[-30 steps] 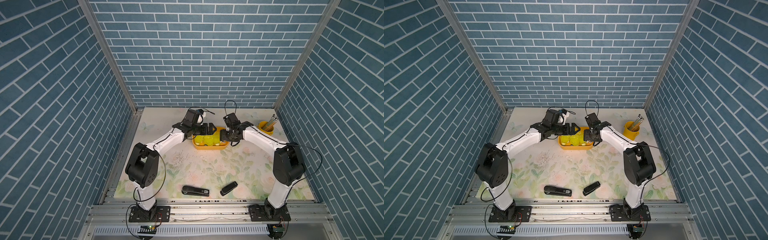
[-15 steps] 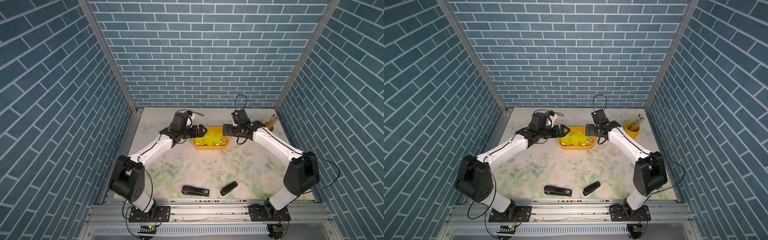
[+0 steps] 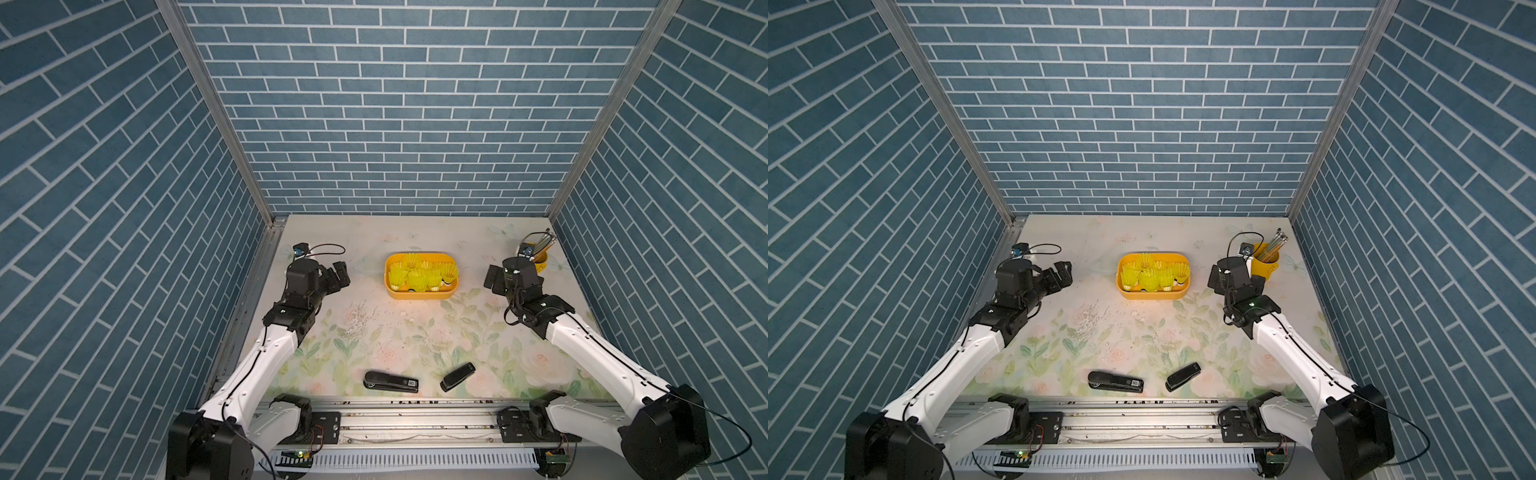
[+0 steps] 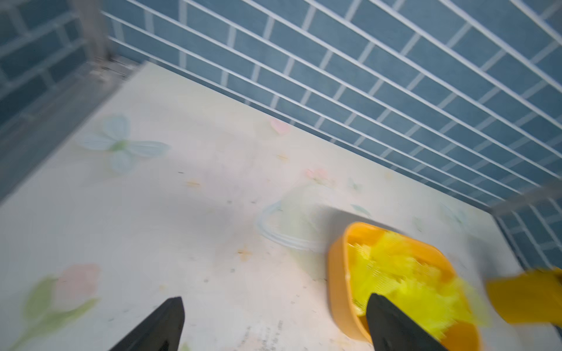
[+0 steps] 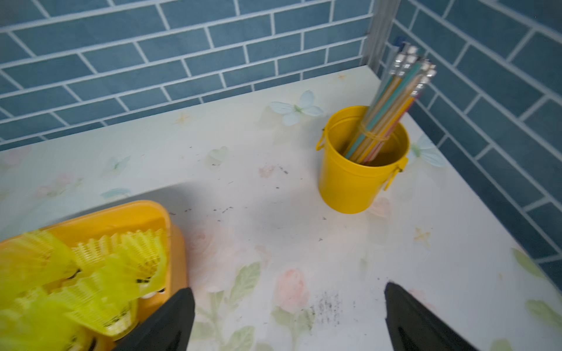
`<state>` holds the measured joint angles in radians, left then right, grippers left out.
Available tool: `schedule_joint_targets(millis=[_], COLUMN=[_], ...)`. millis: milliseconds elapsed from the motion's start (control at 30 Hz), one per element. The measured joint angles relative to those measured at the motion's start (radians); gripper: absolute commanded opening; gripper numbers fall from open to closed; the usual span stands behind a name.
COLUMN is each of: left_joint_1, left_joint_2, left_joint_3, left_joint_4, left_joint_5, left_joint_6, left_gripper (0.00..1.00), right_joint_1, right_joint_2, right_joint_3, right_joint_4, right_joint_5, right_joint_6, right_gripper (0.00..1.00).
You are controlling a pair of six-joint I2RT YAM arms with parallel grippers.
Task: Put the shuttlecocks into the storage box
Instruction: Reset both arms
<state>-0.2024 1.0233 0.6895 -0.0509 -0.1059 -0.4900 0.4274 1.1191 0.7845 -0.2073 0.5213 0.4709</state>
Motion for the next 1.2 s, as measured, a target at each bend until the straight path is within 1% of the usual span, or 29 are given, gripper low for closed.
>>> schedule_joint_targets(millis=[67,133,200,267,367,567,733,833,933,1033,1133,1200], left_joint_1=[0.002,0.002,0.002,0.006,0.017,0.054,0.059,0.061,0.062,0.062,0.062,0.062], left_joint_2=[-0.069,-0.119,-0.129,-0.090,0.000,0.133,0.270,0.291,0.337,0.376,0.379,0.375], left_joint_3=[-0.080,-0.151,-0.198,-0.213,-0.211,-0.214,-0.215,-0.260,-0.309,-0.348,-0.362,-0.374], left_joint_4=[0.038,0.085,0.125,0.156,0.200,0.343,0.459,0.596,0.731,0.813,0.875,0.932], left_joint_5=[-0.148,-0.255,-0.334,-0.380,-0.378,-0.294,-0.255,-0.255,-0.256,-0.255,-0.260,-0.267], left_joint_6=[-0.007,0.008,0.039,0.081,0.137,0.198,0.271,0.312,0.336,0.354,0.373,0.388], left_gripper=[1.00,1.00,1.00,0.99,0.99,1.00,1.00,1.00,1.00,1.00,1.00,1.00], right_joint_1=[-0.041,-0.088,-0.131,-0.167,-0.195,-0.208,-0.218,-0.224,-0.245,-0.274,-0.294,-0.309], right_joint_2=[-0.034,-0.054,-0.058,-0.058,-0.053,-0.004,0.071,0.103,0.140,0.196,0.236,0.266], right_joint_3=[-0.066,-0.113,-0.146,-0.187,-0.245,-0.372,-0.393,-0.402,-0.446,-0.518,-0.575,-0.606], right_joint_4=[0.048,0.085,0.127,0.187,0.269,0.512,0.658,0.787,0.937,1.083,1.188,1.290], right_joint_5=[0.019,0.024,0.016,0.007,-0.010,-0.050,-0.085,-0.100,-0.125,-0.151,-0.183,-0.204], right_joint_6=[-0.006,-0.007,-0.016,-0.035,-0.075,-0.174,-0.254,-0.307,-0.349,-0.383,-0.420,-0.437], right_gripper=[1.00,1.00,1.00,1.00,1.00,1.00,1.00,1.00,1.00,1.00,1.00,1.00])
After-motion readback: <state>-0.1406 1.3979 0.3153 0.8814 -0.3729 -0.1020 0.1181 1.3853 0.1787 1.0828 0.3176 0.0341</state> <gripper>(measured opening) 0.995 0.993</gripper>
